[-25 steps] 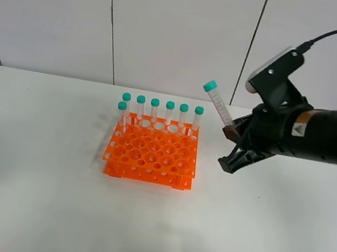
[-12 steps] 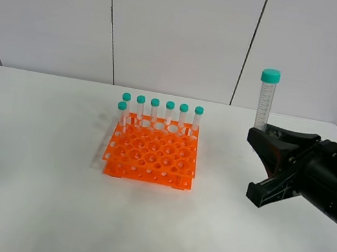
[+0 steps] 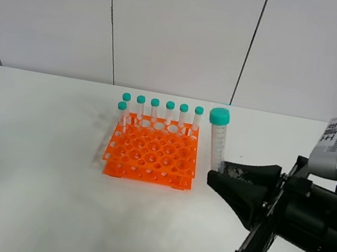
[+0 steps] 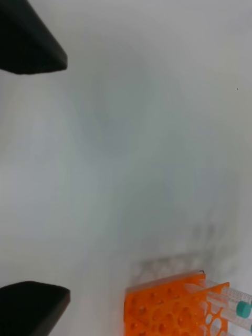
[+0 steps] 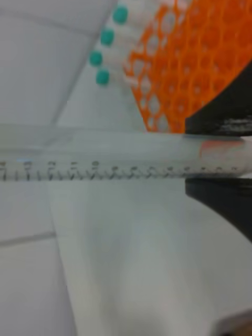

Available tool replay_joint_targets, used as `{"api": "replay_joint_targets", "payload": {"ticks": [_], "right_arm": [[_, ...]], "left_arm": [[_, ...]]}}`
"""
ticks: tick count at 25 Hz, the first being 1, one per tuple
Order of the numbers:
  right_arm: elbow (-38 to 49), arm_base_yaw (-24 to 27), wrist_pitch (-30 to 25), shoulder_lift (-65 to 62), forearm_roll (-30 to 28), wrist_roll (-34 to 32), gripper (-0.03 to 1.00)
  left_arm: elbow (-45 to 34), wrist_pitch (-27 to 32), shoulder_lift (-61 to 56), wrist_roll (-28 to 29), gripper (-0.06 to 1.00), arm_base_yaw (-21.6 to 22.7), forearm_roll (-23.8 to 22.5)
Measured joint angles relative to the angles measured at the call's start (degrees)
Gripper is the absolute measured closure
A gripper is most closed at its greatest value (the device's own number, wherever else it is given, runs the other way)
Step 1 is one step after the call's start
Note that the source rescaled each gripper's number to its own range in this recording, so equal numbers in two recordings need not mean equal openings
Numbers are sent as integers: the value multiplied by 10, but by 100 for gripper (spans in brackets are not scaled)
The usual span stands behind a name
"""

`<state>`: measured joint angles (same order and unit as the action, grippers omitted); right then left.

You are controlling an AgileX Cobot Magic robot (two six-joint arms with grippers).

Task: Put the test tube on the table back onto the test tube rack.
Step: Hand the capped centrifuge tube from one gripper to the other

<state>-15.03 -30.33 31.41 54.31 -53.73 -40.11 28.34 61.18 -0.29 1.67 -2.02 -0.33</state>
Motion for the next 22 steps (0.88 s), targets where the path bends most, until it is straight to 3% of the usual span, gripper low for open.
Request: {"api": "replay_joint_targets", "payload": {"ticks": [7,17,22], "right_arm": [[0,0,30,0,-76,-28,95],[0,0,54,0,-71,-14,95],[0,0,53,0,-67,-10,95]], "left_arm": [[0,0,0,-3,11,0,0],[0,0,0,-6,11,0,-1],[7,-11,0,-36,11,0,3]]}}
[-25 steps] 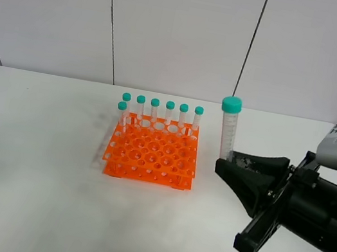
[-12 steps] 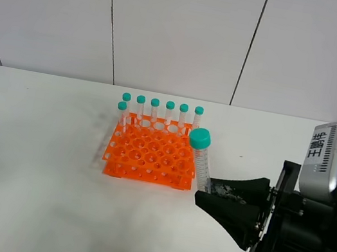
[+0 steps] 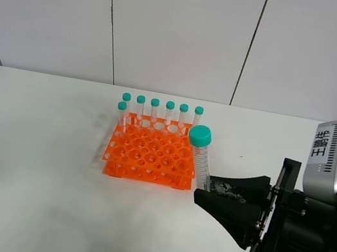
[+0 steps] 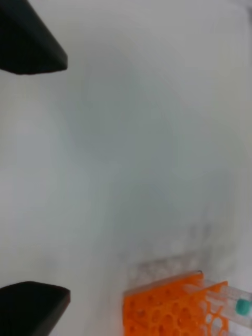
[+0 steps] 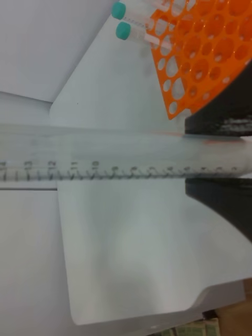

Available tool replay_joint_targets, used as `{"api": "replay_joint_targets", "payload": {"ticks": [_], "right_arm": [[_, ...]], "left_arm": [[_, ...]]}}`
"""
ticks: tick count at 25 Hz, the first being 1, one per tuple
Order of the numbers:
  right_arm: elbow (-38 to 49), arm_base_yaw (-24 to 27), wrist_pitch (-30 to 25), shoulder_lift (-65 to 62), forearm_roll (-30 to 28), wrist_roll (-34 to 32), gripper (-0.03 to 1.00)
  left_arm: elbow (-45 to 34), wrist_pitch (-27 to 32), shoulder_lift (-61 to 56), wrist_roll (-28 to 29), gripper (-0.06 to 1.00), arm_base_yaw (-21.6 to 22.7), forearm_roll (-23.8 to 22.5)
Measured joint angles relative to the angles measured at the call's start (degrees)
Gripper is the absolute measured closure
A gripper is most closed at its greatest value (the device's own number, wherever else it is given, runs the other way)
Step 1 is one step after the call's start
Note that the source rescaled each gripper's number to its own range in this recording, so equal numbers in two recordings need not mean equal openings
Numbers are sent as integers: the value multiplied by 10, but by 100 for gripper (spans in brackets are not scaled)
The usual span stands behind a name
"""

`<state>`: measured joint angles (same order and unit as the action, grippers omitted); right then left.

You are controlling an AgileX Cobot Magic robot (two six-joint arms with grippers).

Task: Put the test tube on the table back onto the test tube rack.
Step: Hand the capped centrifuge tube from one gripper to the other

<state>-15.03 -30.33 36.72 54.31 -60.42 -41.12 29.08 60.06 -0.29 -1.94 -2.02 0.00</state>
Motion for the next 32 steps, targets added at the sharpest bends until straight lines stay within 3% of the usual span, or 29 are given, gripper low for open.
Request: {"api": "replay_joint_targets", "payload": {"ticks": [2,5,11,13,15,19,23,32], "right_arm": [[0,0,0,0,6,7,95],[0,0,0,0,20,23,95],[0,0,-2,0,37,50,95],[0,0,-2,0,37,59,95],[0,0,-3,0,37,62,95],[0,0,-5,0,38,62,95],[0,0,-18,0,38,64,95],[0,0,-20,0,41,74,95]], "left_arm": [[10,-16,0,-7,11,-2,11],[17,-38,0,-12,11,-40,49],[19,-61,0,-67,11,-217,75],[19,-92,0,-78,11,-255,92],[19,-140,0,-89,11,-280,115],[20,-224,33,-140,11,-288,156],[20,-249,141,-262,11,-288,302],[20,-257,362,-769,11,-288,810]]}}
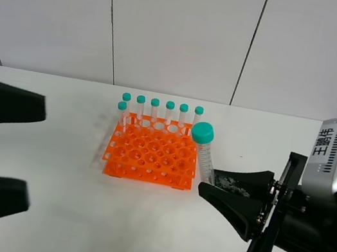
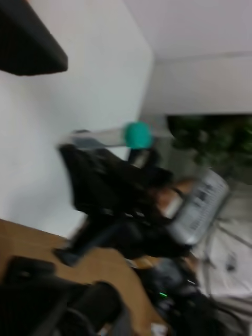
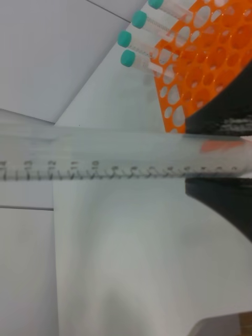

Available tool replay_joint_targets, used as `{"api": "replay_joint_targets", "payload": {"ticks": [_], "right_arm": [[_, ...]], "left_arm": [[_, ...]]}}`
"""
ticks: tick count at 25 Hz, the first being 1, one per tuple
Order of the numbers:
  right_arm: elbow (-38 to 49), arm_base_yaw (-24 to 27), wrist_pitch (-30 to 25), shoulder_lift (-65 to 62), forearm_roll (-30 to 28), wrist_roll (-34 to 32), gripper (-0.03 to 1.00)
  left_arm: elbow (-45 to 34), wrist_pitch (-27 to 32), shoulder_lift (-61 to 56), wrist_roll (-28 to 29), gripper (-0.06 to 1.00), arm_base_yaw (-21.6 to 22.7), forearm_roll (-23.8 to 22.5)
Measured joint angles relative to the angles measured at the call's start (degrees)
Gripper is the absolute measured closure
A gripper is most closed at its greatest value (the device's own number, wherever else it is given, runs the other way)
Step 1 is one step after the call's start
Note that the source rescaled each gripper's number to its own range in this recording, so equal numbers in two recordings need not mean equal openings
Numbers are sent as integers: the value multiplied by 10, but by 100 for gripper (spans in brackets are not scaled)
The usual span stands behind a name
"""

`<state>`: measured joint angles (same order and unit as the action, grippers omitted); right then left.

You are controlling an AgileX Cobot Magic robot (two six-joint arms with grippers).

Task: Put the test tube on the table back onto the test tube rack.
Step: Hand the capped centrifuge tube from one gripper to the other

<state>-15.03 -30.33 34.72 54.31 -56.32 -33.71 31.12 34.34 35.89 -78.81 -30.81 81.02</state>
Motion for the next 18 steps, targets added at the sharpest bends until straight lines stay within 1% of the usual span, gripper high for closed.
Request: {"api": "replay_joint_targets", "payload": {"ticks": [3,4,6,8,13,16,18], "right_arm": [[0,0,0,0,2,0,95],[0,0,0,0,2,0,95],[0,0,0,0,2,0,95],[0,0,0,0,2,0,95],[0,0,0,0,4,1,95],[0,0,0,0,9,6,95],[0,0,2,0,13,10,95]], "left_arm": [[0,1,54,-135,11,0,125],[0,3,72,-177,11,0,146],[3,9,102,-232,11,0,167],[10,15,135,-253,11,0,171],[37,54,202,-261,11,-3,177],[62,57,240,-265,17,-19,177],[79,57,264,-273,20,-39,178]]}}
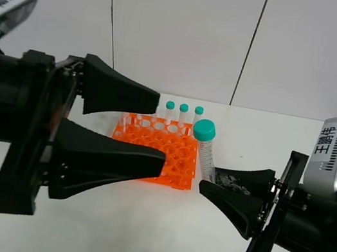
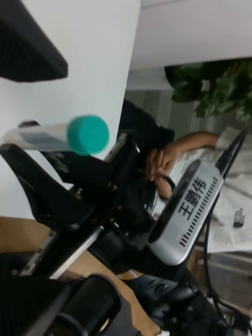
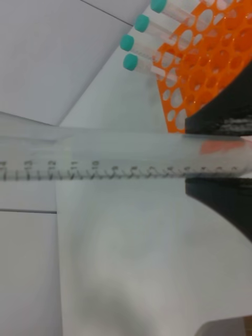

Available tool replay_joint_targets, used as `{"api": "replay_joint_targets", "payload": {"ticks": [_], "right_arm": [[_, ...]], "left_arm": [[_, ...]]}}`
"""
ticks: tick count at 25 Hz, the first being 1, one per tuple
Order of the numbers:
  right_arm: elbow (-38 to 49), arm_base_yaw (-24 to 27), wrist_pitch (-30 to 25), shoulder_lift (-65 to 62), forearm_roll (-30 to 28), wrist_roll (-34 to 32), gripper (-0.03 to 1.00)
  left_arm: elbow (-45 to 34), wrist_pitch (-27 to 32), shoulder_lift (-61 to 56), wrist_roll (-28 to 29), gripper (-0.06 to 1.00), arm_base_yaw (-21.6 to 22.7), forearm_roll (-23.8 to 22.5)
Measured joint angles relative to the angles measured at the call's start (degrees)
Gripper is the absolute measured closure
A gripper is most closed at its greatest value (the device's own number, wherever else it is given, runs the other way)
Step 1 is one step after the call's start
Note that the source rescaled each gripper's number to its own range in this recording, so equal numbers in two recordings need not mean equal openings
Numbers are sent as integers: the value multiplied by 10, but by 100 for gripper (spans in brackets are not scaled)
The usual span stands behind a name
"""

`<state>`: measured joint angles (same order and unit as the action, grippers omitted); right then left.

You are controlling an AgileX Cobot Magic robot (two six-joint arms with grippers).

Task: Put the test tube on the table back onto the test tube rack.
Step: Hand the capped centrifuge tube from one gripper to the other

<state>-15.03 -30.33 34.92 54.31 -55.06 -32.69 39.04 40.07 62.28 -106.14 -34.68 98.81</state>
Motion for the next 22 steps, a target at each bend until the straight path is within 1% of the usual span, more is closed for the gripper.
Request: {"api": "replay_joint_targets", "payload": {"ticks": [4,7,10,12,15,22], "right_arm": [[0,0,2,0,3,3,95],[0,0,-1,0,8,3,95],[0,0,-6,0,15,1,95],[0,0,6,0,8,3,95],[0,0,7,0,8,3,95],[0,0,11,0,7,6,95]], "left_arm": [[32,-3,50,-13,21,-42,1],[49,-16,77,-22,22,-59,1],[65,-27,92,-32,22,-63,1],[74,-51,96,-42,22,-63,1],[80,-81,97,-56,22,-63,2],[81,-81,97,-62,22,-63,1]]}}
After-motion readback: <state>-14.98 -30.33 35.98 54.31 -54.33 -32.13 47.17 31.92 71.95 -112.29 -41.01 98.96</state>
